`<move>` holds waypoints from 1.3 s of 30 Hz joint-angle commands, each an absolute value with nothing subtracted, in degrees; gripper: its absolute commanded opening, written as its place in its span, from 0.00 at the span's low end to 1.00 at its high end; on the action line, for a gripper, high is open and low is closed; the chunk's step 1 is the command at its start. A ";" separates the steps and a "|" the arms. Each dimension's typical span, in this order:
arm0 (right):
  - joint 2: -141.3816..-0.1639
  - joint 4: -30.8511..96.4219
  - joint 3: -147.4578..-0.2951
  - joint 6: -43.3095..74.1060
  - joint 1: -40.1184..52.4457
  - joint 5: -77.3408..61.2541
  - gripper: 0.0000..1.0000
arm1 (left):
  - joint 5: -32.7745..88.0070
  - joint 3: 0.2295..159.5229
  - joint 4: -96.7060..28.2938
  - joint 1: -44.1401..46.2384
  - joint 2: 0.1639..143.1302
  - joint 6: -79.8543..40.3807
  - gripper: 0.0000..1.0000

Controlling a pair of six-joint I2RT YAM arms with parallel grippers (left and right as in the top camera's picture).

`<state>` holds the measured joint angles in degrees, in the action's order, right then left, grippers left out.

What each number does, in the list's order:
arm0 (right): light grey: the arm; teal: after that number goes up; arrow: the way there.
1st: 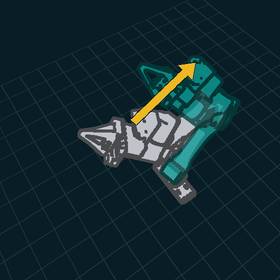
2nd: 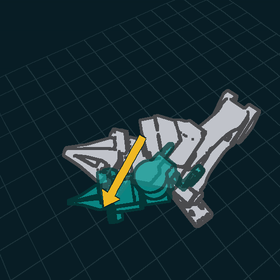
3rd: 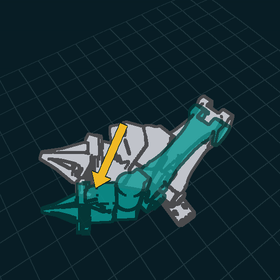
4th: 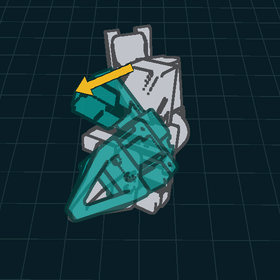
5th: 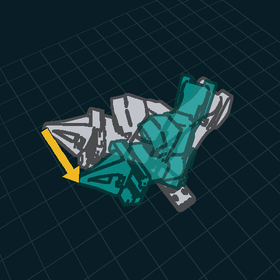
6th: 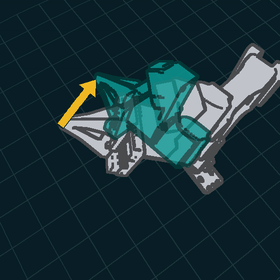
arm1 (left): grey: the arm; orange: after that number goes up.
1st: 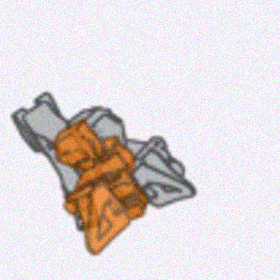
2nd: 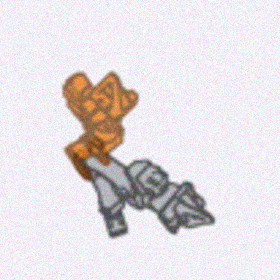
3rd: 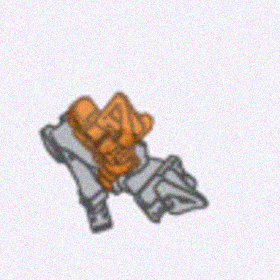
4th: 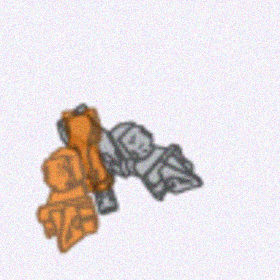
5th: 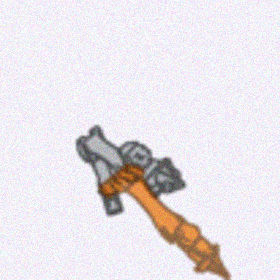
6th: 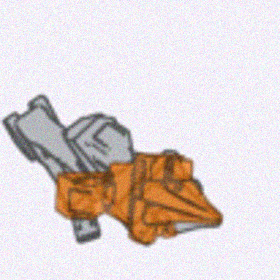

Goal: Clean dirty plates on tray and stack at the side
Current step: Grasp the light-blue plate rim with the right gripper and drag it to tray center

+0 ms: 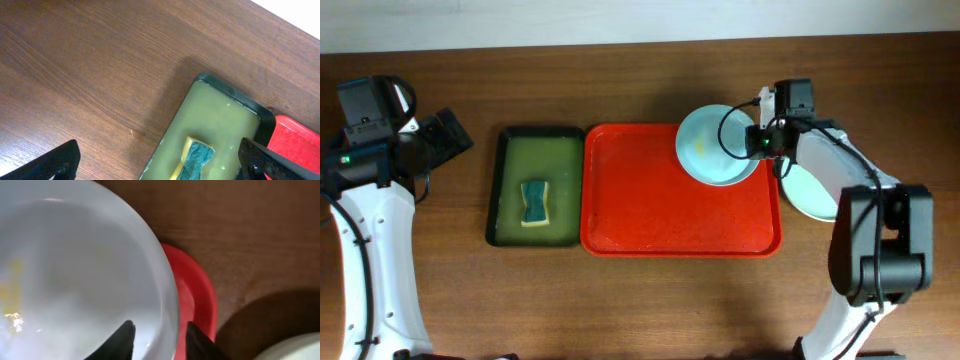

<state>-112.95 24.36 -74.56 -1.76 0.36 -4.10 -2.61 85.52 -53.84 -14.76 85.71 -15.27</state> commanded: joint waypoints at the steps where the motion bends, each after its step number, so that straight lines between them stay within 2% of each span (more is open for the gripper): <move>1: -113.78 24.16 -74.04 -1.89 0.36 -3.60 0.20 | -2.79 85.86 -53.91 -14.96 85.54 -15.84 0.99; 4: -113.78 24.14 -74.02 -1.91 0.36 -3.57 0.19 | -2.81 85.86 -53.93 -14.96 85.54 -15.84 1.00; 5: -113.78 24.23 -74.02 -1.67 0.38 -3.62 0.13 | -2.81 85.86 -53.91 -14.96 85.54 -15.84 0.99; 8: -113.78 26.30 -74.02 0.47 0.38 -5.41 0.04 | -2.79 85.86 -53.93 -14.96 85.54 -15.84 0.99; 12: -113.78 36.53 -74.02 5.02 0.78 -15.81 0.04 | -2.79 85.86 -53.93 -14.96 85.54 -15.84 0.99; 18: -113.78 47.62 -74.04 12.53 8.58 -17.80 0.06 | -2.79 85.86 -53.93 -14.96 85.54 -15.84 1.00; 21: -112.12 51.51 -76.36 14.04 10.63 -19.14 0.24 | -2.79 85.86 -53.93 -14.96 85.54 -15.84 0.99; 22: -110.13 54.59 -79.07 13.98 10.59 -19.07 0.40 | -2.79 85.86 -53.93 -14.96 85.54 -15.84 0.99; 24: -107.22 60.27 -84.68 12.23 10.57 -19.03 0.47 | -2.79 85.86 -53.93 -14.96 85.54 -15.84 0.99; 25: -106.06 62.98 -88.64 12.32 10.37 -18.96 0.82 | -2.81 85.86 -53.93 -14.96 85.54 -15.84 1.00; 26: -105.86 64.58 -91.55 12.29 10.09 -19.07 0.99 | -2.79 85.86 -53.93 -14.96 85.54 -15.84 0.99; 27: -105.86 64.60 -94.45 10.63 9.37 -18.87 0.99 | -2.79 85.86 -53.91 -14.96 85.54 -15.84 0.99; 28: -105.86 64.60 -95.33 10.57 8.69 -18.90 0.86 | -2.79 85.86 -53.93 -14.96 85.54 -15.84 0.99; 29: -105.86 64.79 -95.33 10.81 8.03 -18.90 0.55 | -2.81 85.86 -53.91 -14.96 85.54 -15.84 0.99; 30: -105.89 65.91 -95.02 10.81 7.68 -18.85 0.04 | -2.81 85.86 -53.93 -14.96 85.54 -15.84 1.00; 31: -105.89 66.70 -94.83 10.81 7.81 -18.85 0.04 | -2.81 85.86 -53.91 -14.96 85.54 -15.84 0.99; 32: -105.91 66.70 -94.17 10.81 8.03 -18.61 0.12 | -2.79 85.86 -53.91 -14.96 85.54 -15.84 0.99; 33: -106.13 66.74 -93.69 10.79 8.19 -17.17 0.52 | -2.81 85.86 -53.93 -14.96 85.54 -15.84 0.99; 34: -106.26 66.00 -93.30 10.79 8.23 -12.01 0.54 | -2.79 85.86 -53.93 -14.96 85.54 -15.84 1.00; 36: -106.28 65.32 -93.19 10.98 8.36 -10.98 0.53 | -2.81 85.86 -53.93 -14.96 85.54 -15.84 0.99; 38: -106.39 64.97 -92.29 10.33 9.91 -7.60 0.36 | -2.79 85.86 -53.93 -14.96 85.54 -15.84 0.99; 39: -106.43 61.63 -89.27 10.31 11.29 -7.64 0.35 | -2.81 85.86 -53.93 -14.96 85.54 -15.84 1.00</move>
<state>-106.65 65.06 -93.17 10.55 9.06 -10.28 -2.59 85.52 -53.87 -14.76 85.71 -15.27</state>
